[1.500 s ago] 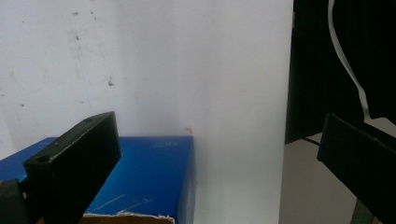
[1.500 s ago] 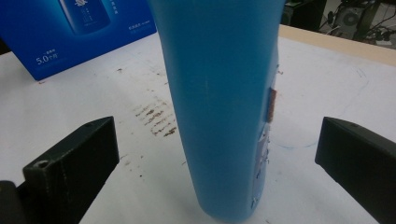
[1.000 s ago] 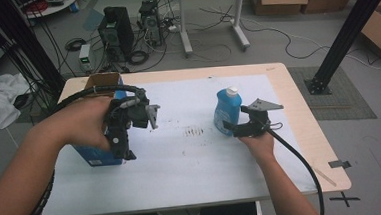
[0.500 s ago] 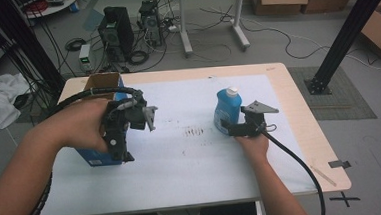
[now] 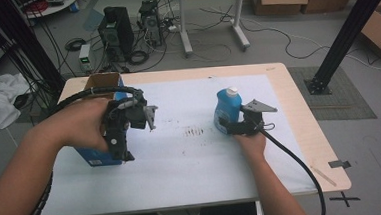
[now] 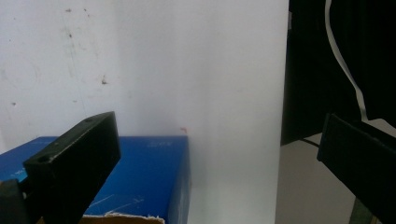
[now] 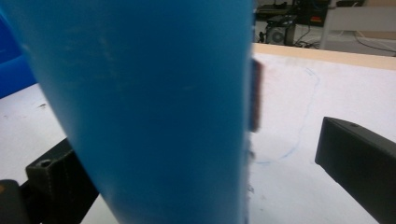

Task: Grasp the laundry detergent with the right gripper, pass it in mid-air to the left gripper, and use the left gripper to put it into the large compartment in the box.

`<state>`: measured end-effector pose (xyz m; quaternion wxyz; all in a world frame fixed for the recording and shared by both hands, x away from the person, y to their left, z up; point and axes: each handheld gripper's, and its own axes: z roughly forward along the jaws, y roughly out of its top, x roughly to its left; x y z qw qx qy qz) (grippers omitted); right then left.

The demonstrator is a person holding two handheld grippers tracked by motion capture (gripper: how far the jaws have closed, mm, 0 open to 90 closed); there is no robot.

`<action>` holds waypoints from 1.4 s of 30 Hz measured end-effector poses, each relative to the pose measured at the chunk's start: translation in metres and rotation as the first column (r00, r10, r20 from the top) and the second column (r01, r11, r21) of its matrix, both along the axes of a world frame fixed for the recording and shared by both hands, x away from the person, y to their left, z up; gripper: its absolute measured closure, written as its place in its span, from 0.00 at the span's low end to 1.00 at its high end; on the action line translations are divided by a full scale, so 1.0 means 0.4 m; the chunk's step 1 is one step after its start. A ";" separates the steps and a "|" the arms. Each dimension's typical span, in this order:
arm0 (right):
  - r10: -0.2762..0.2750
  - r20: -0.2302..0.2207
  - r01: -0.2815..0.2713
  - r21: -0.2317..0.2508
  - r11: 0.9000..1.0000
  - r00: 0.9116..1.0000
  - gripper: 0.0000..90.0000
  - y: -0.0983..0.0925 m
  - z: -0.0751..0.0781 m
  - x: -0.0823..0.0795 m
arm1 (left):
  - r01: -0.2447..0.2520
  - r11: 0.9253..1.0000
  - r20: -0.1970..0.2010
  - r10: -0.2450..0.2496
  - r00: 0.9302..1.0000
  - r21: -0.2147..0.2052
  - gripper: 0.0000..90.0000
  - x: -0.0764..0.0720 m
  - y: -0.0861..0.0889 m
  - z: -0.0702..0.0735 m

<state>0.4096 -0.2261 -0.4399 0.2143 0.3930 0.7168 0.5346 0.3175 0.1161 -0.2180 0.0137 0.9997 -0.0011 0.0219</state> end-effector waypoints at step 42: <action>-0.014 0.026 0.014 -0.016 1.000 1.000 0.32 0.022 0.004 -0.002 | -0.007 1.000 -0.009 0.007 1.000 0.014 0.00 0.006 -0.002 -0.010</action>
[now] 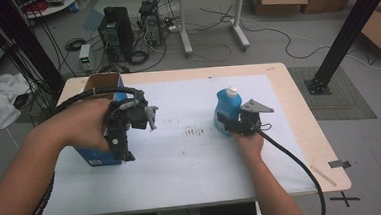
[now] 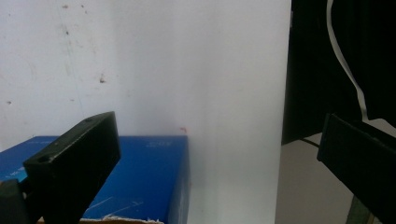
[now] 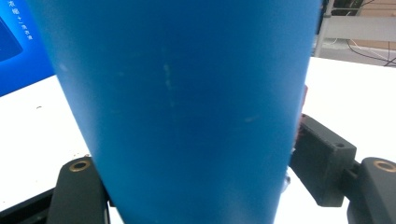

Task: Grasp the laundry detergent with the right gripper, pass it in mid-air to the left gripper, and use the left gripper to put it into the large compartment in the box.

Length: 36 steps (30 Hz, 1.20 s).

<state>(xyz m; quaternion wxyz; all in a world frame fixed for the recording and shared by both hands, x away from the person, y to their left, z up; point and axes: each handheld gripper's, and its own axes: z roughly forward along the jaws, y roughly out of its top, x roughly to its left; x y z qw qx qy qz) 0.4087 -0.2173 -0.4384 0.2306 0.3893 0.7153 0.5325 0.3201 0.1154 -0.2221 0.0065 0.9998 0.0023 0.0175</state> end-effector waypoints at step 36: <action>0.050 0.028 -0.050 0.001 0.999 0.998 0.52 -0.006 0.022 -0.005 | 0.006 1.000 0.004 -0.006 1.000 -0.005 0.00 0.005 -0.009 -0.004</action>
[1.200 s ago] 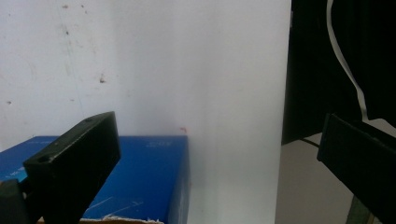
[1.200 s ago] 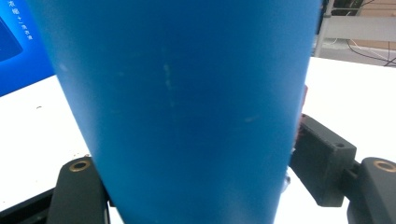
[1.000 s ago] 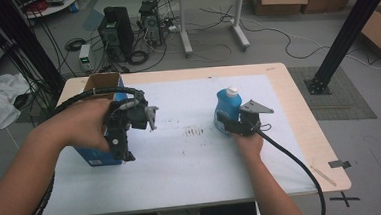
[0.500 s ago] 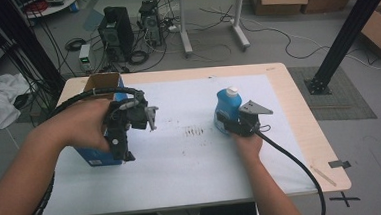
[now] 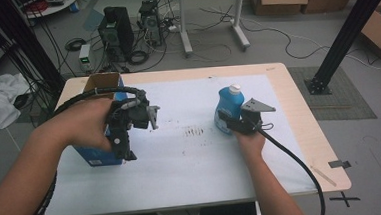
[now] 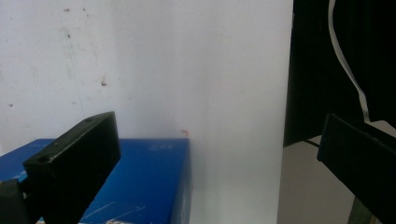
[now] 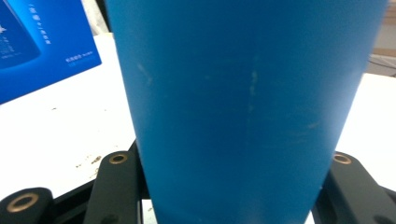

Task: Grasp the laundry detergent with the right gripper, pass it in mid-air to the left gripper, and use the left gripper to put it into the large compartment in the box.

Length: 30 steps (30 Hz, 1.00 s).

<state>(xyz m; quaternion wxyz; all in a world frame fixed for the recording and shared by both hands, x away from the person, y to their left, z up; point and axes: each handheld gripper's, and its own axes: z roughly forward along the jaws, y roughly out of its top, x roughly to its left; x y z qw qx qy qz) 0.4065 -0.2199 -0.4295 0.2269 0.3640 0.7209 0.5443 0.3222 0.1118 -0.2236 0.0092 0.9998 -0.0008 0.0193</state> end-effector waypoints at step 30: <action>0.571 0.053 -0.568 -0.056 0.821 0.819 0.52 0.013 0.178 -0.113 | 0.046 0.999 0.003 -0.046 0.999 -0.003 0.00 0.016 -0.078 0.021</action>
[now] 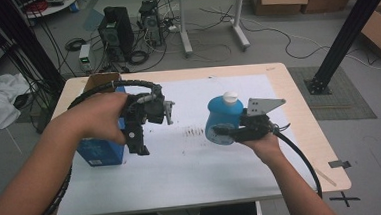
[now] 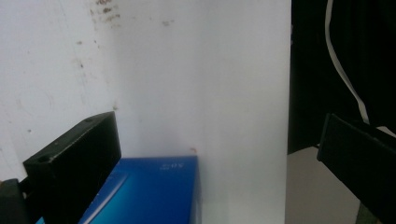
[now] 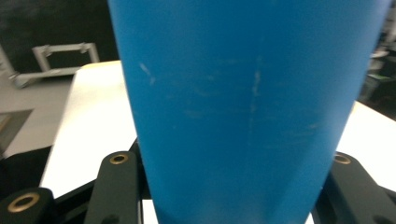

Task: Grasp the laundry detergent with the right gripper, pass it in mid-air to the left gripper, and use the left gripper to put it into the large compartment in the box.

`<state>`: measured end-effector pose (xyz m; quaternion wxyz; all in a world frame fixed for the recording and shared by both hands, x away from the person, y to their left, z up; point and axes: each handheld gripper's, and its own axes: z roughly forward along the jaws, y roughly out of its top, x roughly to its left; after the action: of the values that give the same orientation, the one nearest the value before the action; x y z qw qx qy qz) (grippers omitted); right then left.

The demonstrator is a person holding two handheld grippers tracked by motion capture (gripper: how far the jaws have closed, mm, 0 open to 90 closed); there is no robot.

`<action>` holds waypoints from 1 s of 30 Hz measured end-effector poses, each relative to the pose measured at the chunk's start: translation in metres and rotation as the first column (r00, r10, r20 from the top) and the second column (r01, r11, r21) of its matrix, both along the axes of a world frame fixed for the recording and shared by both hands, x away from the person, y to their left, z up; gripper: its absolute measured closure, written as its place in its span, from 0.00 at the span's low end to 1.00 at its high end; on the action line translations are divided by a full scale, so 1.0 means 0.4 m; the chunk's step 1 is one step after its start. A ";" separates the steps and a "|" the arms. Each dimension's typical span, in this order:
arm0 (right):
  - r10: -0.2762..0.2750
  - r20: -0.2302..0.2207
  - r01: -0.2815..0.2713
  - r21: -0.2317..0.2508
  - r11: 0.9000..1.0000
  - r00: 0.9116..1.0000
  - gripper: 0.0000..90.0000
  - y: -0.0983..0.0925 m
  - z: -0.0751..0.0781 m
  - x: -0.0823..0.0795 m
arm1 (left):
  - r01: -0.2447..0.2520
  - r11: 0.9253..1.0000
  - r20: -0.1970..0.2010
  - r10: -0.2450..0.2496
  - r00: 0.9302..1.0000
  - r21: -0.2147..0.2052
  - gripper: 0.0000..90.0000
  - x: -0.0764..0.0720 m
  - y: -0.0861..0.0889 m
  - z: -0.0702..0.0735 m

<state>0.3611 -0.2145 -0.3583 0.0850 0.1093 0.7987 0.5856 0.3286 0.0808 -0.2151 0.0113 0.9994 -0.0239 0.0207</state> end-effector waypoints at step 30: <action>0.262 -0.031 -0.264 -0.049 0.963 0.965 0.52 0.261 -0.085 -0.065 | 0.034 0.999 -0.036 -0.034 0.999 0.009 0.00 -0.006 -0.066 -0.037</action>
<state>0.3353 -0.1100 -0.3925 -0.0002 0.0071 0.8223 0.5690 0.3262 0.0546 -0.2297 0.0074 0.9991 -0.0407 0.0026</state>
